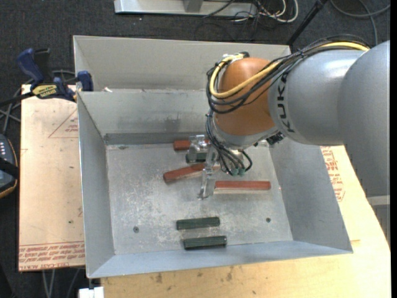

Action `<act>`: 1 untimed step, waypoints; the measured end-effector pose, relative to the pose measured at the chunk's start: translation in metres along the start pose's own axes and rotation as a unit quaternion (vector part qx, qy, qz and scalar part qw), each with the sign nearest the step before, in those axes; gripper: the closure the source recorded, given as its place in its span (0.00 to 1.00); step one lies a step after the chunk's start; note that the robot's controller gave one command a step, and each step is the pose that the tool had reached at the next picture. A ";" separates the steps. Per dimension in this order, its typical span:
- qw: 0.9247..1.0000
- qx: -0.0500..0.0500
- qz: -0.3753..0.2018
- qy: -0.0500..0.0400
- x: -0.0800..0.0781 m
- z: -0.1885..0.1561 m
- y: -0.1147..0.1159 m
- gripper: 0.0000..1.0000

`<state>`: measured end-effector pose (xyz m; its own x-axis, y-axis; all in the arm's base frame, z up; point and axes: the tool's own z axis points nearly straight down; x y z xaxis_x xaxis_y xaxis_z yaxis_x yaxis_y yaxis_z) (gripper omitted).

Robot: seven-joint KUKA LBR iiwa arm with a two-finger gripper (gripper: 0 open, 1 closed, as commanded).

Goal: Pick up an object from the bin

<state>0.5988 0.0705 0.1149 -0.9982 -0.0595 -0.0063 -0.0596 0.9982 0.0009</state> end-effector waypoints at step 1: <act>0.999 0.000 -0.043 0.000 -0.035 0.045 -0.025 0.00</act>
Offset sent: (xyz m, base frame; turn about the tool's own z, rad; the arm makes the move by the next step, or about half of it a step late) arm 0.0227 -0.0237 -0.0449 -0.0858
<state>0.6359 0.0474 0.0705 -0.9893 -0.1460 -0.0072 -0.1460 0.9893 0.0013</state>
